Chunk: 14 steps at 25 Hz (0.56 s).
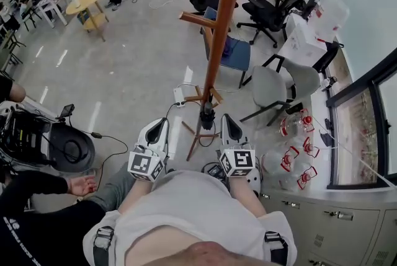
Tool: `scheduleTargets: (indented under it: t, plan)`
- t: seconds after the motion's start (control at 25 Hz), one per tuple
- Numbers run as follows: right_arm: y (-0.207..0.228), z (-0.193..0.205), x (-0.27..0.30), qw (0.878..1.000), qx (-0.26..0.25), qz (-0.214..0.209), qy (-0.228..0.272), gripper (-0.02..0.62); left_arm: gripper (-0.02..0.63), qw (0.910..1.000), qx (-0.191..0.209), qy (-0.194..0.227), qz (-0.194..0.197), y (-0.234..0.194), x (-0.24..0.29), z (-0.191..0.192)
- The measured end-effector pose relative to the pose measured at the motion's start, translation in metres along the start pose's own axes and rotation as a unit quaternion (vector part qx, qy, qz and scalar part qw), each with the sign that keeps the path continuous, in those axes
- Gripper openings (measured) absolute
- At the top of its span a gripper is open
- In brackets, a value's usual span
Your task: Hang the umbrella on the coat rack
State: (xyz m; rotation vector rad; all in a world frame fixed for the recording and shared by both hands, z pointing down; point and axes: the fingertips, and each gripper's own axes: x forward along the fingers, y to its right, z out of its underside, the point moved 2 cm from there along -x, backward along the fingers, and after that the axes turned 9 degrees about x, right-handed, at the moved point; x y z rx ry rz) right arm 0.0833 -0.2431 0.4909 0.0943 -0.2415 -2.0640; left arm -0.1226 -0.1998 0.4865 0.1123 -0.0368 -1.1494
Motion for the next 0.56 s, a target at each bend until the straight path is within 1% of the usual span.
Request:
scheduleTargets:
  t: [0.56]
  plan:
    - [-0.006, 0.010, 0.009, 1.000, 0.000, 0.002, -0.016, 0.008, 0.011, 1.0000, 0.005, -0.004, -0.002, -0.011, 0.000, 0.002]
